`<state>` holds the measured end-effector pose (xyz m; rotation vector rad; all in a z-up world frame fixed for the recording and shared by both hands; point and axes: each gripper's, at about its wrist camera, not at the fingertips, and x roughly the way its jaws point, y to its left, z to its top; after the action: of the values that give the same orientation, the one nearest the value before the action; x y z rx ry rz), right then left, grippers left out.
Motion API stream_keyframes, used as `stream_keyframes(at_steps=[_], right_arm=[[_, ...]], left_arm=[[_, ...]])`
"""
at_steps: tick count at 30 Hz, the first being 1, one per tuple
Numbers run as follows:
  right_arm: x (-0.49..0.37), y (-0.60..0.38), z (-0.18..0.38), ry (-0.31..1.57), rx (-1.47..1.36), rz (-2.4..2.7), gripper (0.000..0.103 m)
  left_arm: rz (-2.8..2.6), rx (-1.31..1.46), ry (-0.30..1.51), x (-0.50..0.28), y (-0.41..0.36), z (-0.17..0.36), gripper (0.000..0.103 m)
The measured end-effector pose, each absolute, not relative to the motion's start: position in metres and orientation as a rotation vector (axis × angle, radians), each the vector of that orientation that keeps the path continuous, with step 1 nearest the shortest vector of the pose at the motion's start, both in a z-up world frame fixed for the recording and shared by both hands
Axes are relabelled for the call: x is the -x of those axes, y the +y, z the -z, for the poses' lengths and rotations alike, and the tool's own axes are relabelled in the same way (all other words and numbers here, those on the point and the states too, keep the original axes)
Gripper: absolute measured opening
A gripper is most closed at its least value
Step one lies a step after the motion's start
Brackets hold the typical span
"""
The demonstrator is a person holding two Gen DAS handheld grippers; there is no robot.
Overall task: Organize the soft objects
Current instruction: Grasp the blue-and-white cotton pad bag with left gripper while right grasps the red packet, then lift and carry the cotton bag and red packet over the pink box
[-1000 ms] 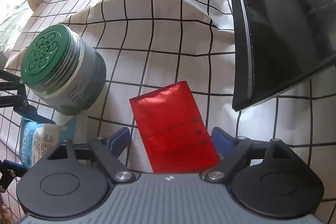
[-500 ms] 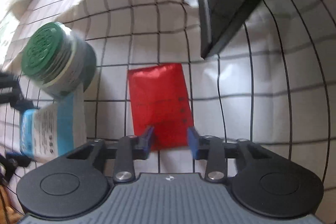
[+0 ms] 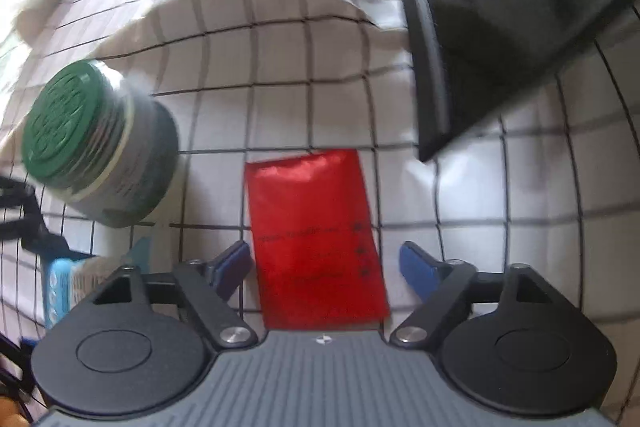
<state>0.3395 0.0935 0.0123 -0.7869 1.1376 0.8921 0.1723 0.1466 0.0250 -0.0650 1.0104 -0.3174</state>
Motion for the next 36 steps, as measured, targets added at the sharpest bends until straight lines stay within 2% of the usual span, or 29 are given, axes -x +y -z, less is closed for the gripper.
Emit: stream_keyframes(at_steps=[1,2,4,5,6,11,13,15,16,21,29,31,32,33,36], right_arm=[[-0.341,0.093,-0.014,1.162,0.784,-0.881,0.057],[-0.342,0.092,-0.015,1.177,0.778,-0.861,0.048],[-0.345,0.089,-0.019,1.201,0.745,-0.848,0.023],[-0.347,0.086,-0.020,1.227,0.730,-0.837,0.002],[-0.350,0.084,-0.019,1.251,0.717,-0.828,0.000],[-0.348,0.078,-0.031,1.242,0.675,-0.858,0.003],[-0.342,0.083,-0.039,1.161,0.715,-0.891,0.020],[-0.336,0.089,-0.040,1.064,0.762,-0.920,0.070],[-0.338,0.092,-0.038,1.036,0.768,-0.945,0.073],[-0.351,0.095,-0.026,1.070,0.671,-0.993,0.073],[-0.344,0.107,-0.008,1.064,0.776,-0.964,0.075],[-0.343,0.110,-0.009,1.082,0.792,-0.958,0.069],[-0.341,0.110,-0.011,1.087,0.796,-0.956,0.059],[-0.339,0.110,-0.011,1.098,0.803,-0.948,0.056],[-0.333,0.114,-0.010,1.128,0.807,-0.922,0.053]], left_arm=[[0.317,0.071,1.011,-0.172,0.147,-0.025,0.058],[0.315,0.077,1.011,-0.172,0.148,-0.025,0.058],[0.311,0.081,1.012,-0.173,0.149,-0.025,0.058],[0.308,0.080,1.014,-0.173,0.149,-0.026,0.058],[0.306,0.078,1.014,-0.173,0.149,-0.026,0.058],[0.291,0.084,1.019,-0.169,0.149,-0.027,0.058],[0.288,0.083,1.018,-0.168,0.148,-0.025,0.058],[0.286,0.082,1.013,-0.168,0.147,-0.024,0.058],[0.290,0.082,1.011,-0.167,0.147,-0.024,0.058],[0.302,0.085,0.999,-0.167,0.149,-0.021,0.058],[0.320,0.087,0.987,-0.172,0.149,-0.018,0.059],[0.319,0.084,0.984,-0.172,0.149,-0.018,0.059],[0.319,0.085,0.984,-0.173,0.149,-0.018,0.059],[0.320,0.087,0.984,-0.173,0.149,-0.018,0.059],[0.316,0.093,0.986,-0.173,0.150,-0.017,0.058]])
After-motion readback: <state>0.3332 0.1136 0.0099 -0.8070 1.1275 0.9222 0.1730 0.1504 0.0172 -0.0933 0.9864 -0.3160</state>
